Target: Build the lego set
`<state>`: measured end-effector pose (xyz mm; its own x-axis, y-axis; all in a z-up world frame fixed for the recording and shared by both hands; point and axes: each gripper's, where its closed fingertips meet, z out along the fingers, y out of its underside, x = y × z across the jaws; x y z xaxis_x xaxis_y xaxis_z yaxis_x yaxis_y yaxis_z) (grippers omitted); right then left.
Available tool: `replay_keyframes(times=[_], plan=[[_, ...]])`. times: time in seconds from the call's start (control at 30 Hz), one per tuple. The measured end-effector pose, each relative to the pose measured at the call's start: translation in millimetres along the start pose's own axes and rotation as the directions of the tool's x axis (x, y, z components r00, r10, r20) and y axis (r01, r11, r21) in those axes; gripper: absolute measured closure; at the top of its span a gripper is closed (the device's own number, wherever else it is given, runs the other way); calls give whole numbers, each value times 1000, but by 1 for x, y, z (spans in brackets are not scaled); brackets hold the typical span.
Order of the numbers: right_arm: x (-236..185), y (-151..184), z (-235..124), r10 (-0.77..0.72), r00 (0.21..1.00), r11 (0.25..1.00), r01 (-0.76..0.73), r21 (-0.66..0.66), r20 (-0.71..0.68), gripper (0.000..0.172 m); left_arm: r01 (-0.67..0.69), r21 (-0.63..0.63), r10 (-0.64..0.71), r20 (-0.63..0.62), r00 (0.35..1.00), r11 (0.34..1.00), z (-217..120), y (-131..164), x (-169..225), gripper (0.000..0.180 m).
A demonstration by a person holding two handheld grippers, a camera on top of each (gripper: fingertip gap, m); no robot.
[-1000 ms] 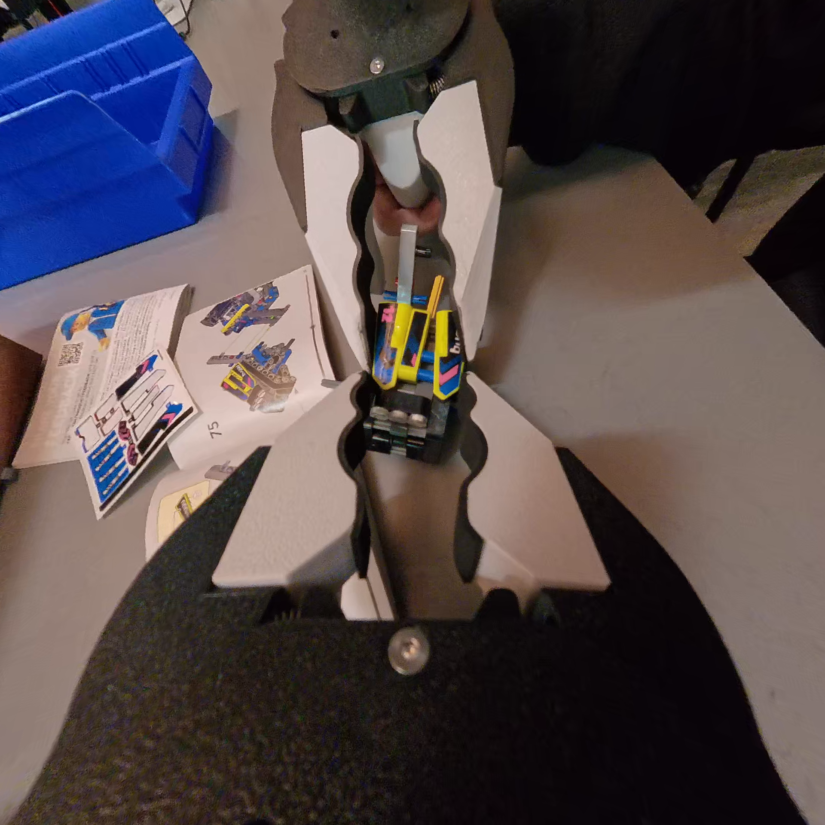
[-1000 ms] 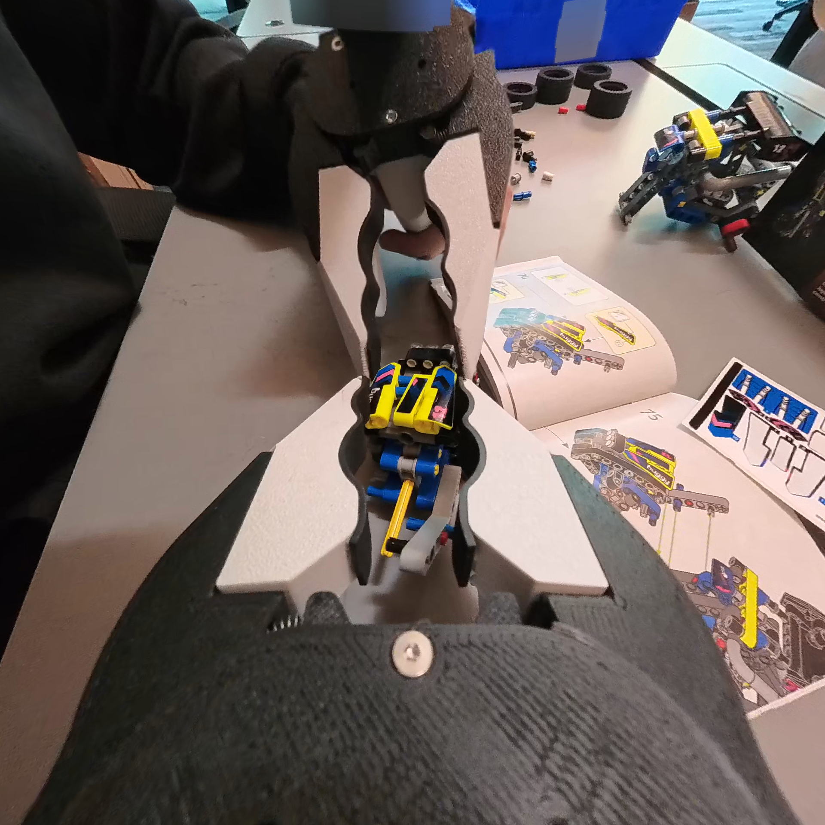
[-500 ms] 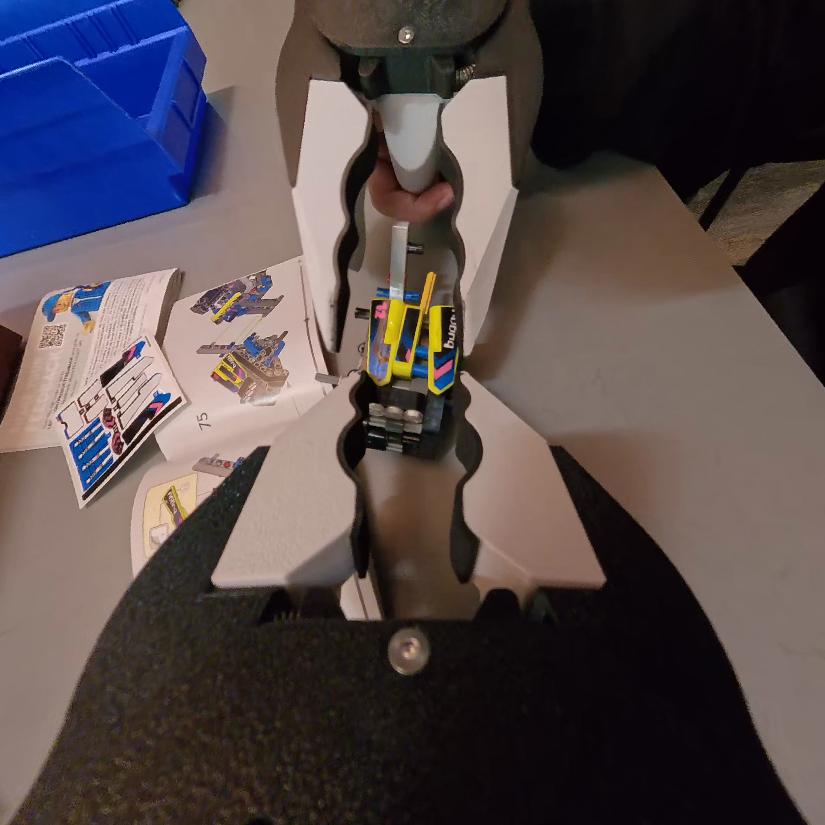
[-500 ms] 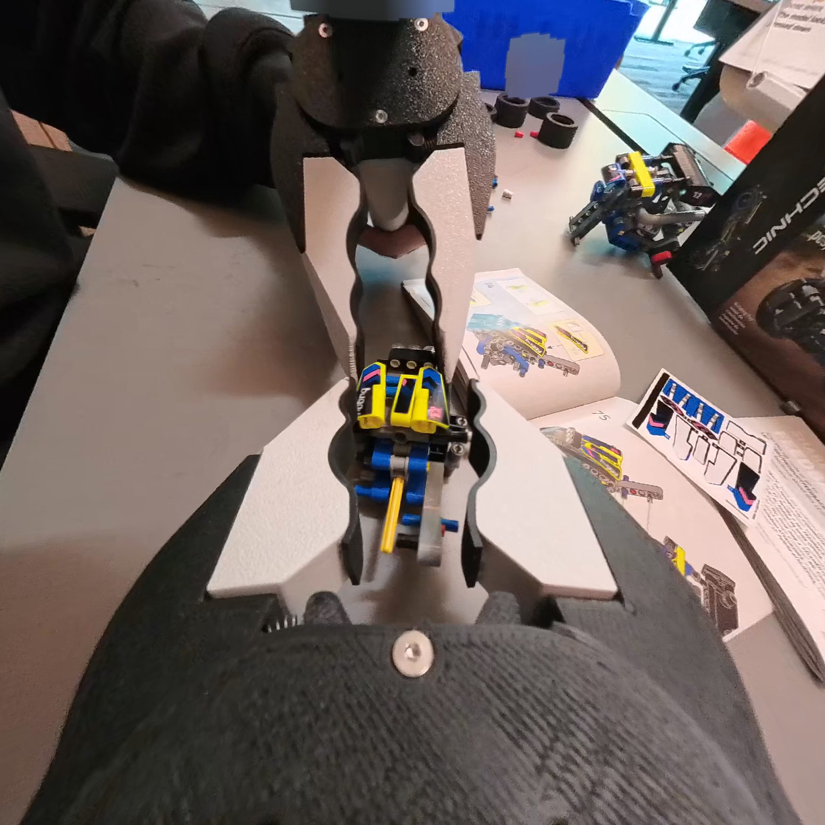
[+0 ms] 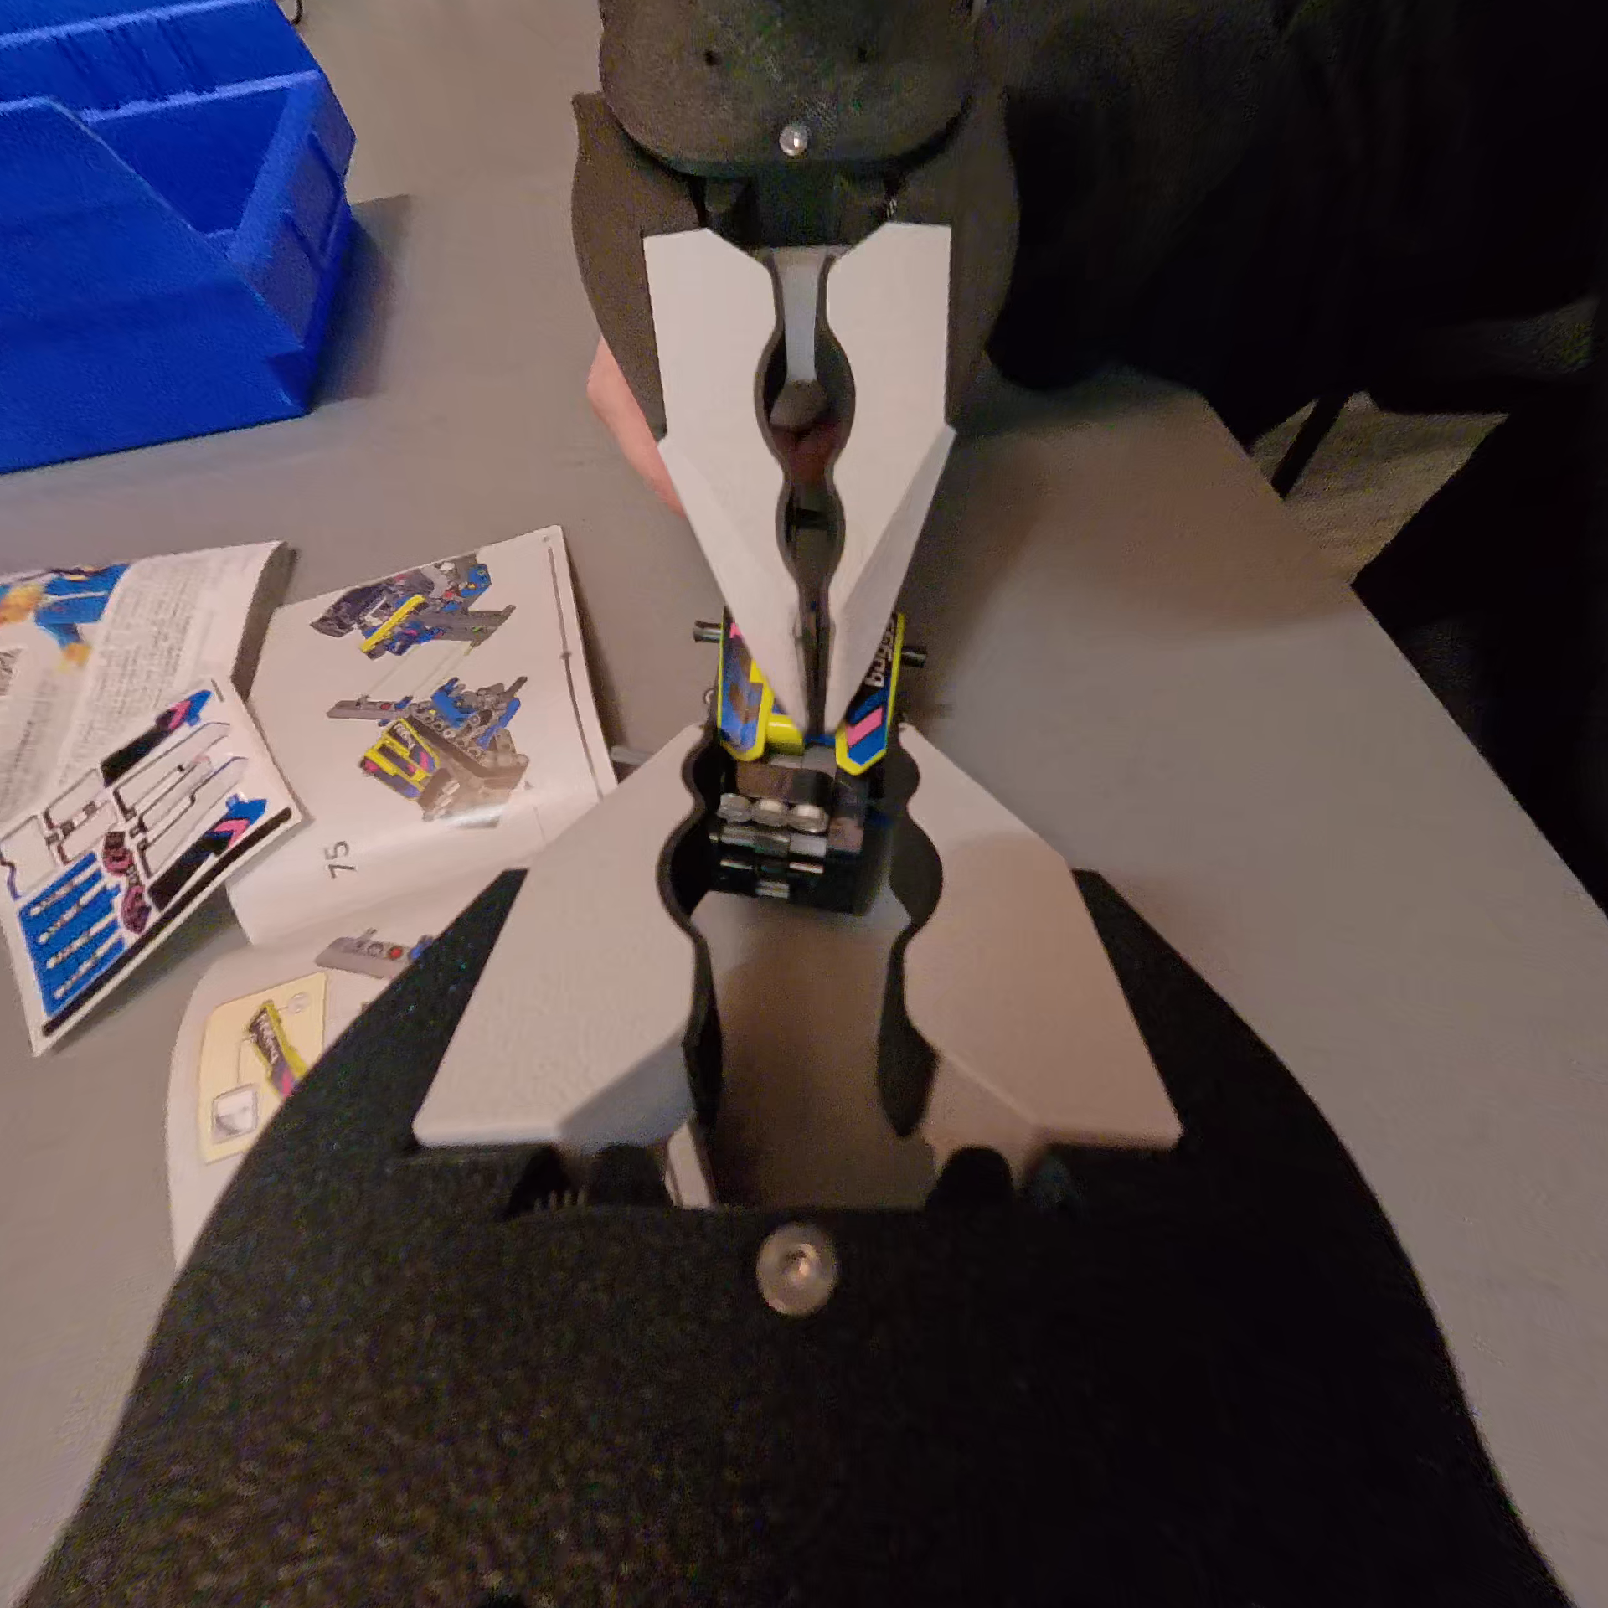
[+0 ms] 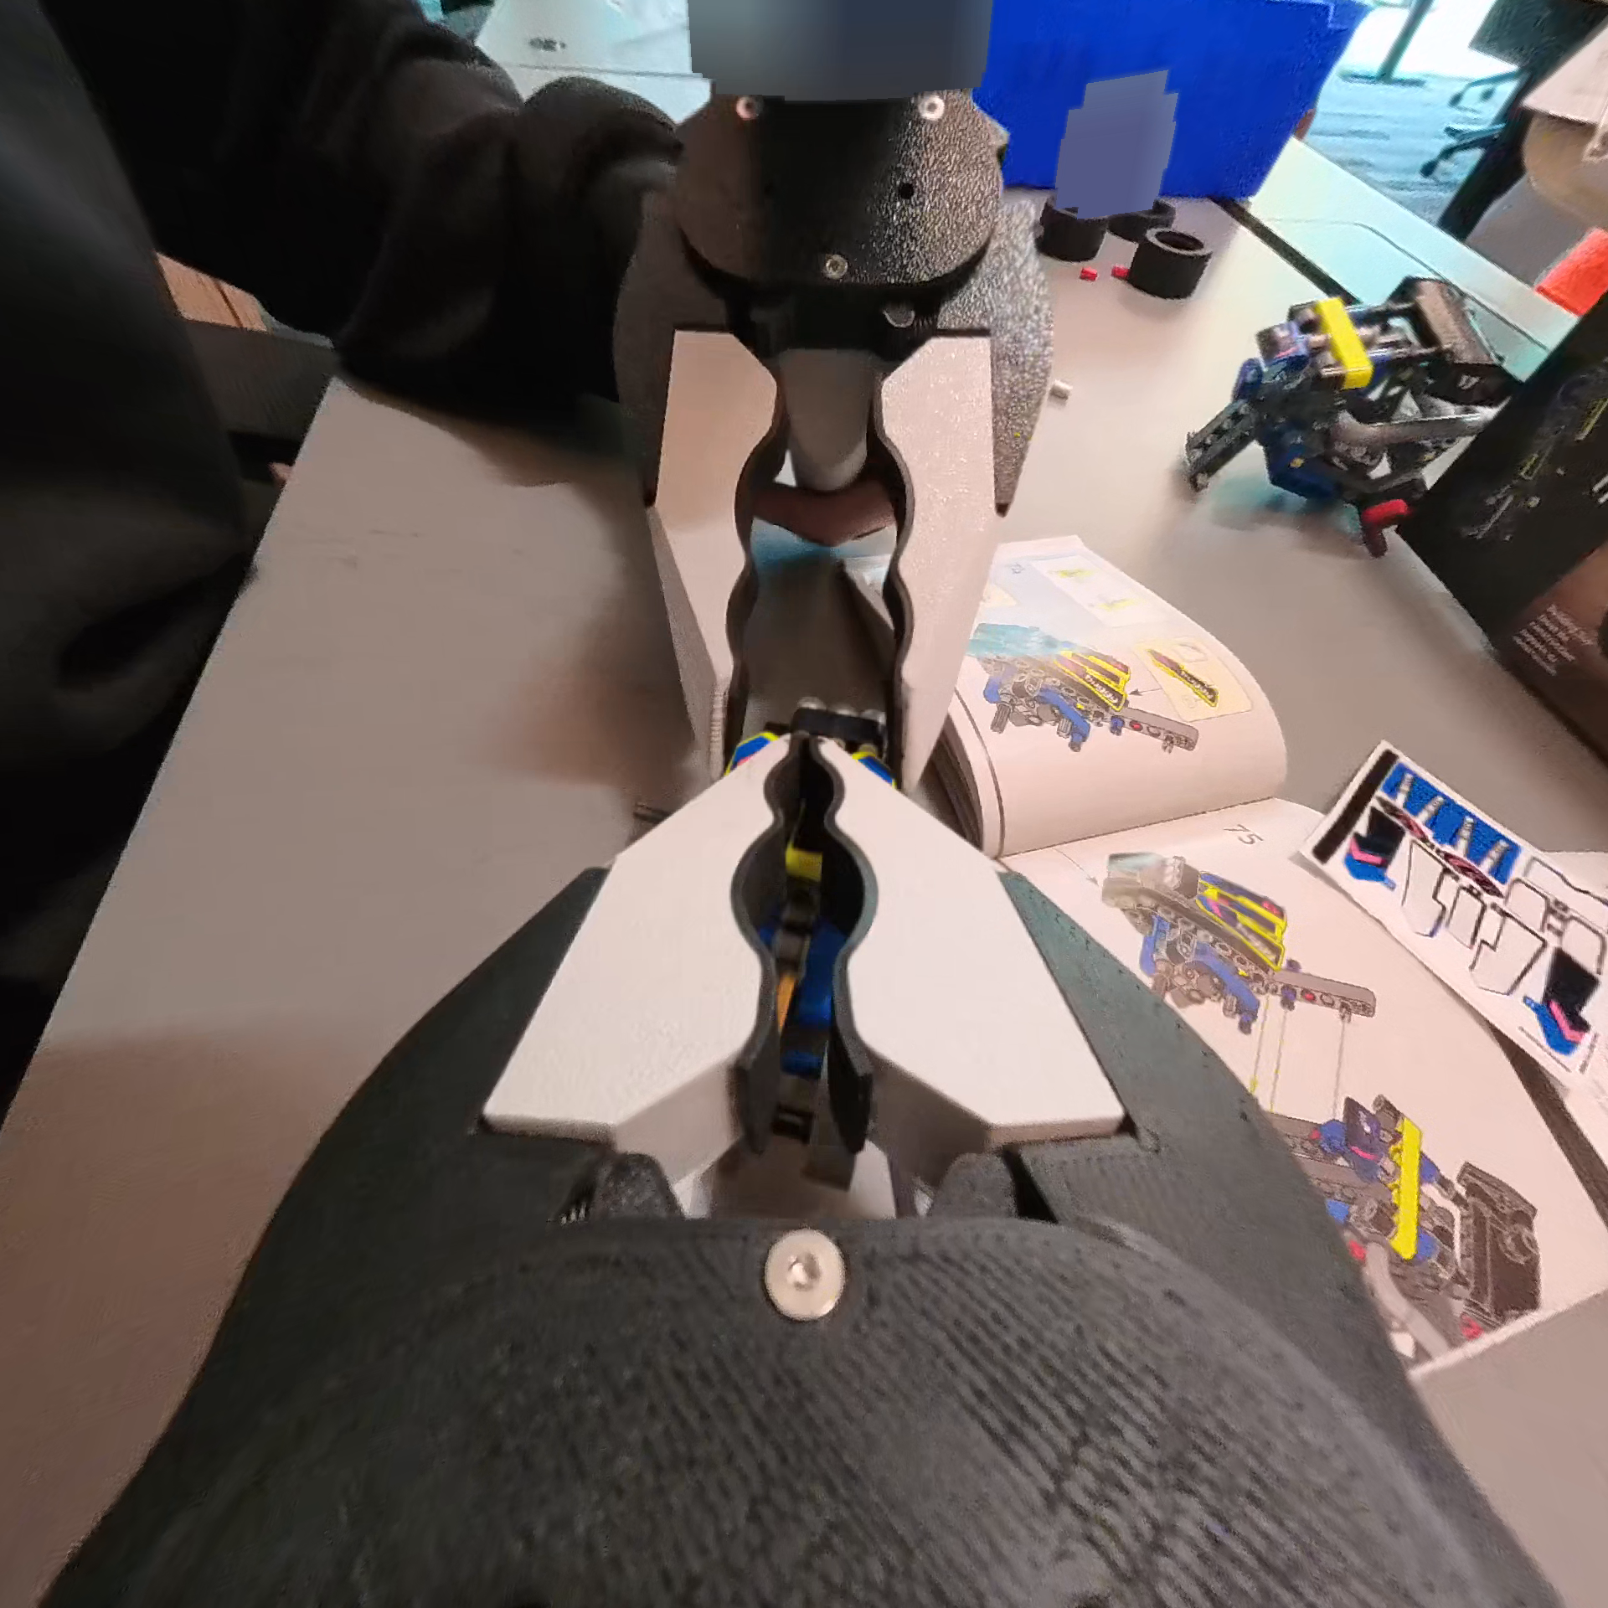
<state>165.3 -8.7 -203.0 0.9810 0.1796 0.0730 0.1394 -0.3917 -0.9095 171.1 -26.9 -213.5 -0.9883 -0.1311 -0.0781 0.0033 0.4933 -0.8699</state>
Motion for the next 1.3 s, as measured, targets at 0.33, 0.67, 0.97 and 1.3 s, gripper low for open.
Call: replay_keyframes(times=[0.33,0.67,0.97,1.3], plan=[[1,16,-12,30,999,996,-33,-77,-36,117,19,-18,-18,44,999,1000,1,1,-2,147],[0,8,-21,62,998,998,-62,3,5,129,3,-53,1,85,996,999,1,1,-1,147],[-1,10,-20,26,1000,1000,-26,-9,13,130,-38,-67,45,105,993,997,2,0,0,147],[-1,12,-19,24,1000,1000,-23,-21,14,130,-30,-76,36,87,996,997,3,0,-1,148]])
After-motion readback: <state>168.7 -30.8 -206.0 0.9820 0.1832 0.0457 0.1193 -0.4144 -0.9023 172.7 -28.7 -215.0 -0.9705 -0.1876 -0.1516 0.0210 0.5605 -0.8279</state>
